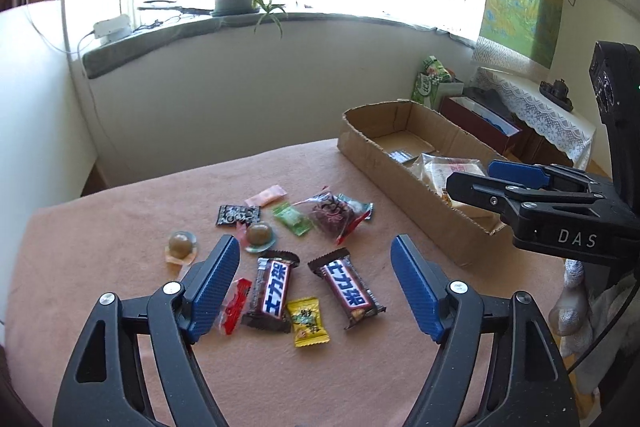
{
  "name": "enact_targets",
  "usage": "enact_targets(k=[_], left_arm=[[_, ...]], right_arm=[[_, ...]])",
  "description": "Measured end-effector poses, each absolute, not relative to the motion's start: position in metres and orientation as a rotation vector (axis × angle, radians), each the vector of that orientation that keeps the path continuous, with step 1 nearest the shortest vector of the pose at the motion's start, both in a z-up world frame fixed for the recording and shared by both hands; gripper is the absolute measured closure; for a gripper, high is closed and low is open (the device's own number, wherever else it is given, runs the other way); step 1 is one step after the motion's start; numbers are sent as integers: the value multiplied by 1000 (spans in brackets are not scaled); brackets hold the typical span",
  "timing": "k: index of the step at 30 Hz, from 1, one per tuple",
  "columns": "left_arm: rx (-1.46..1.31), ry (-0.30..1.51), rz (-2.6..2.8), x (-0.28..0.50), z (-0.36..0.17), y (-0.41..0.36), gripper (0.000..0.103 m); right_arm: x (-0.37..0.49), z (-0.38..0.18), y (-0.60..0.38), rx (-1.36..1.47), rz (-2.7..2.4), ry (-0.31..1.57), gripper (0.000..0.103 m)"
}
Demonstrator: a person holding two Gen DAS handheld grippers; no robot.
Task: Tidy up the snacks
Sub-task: 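Move the right tool back to the chocolate bars and grasp one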
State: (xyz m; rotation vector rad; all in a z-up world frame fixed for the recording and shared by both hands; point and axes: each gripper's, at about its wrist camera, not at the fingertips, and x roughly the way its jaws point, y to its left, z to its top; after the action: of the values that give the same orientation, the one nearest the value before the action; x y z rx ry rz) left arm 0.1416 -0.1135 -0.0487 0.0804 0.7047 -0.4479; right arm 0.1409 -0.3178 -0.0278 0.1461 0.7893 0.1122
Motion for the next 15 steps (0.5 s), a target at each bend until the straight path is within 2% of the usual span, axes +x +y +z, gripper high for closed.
enact_targets(k=[15], left_arm=[[22,819,-277,146,-84,-32,25]], right_arm=[[143,-54,-237,71,268,857,28]])
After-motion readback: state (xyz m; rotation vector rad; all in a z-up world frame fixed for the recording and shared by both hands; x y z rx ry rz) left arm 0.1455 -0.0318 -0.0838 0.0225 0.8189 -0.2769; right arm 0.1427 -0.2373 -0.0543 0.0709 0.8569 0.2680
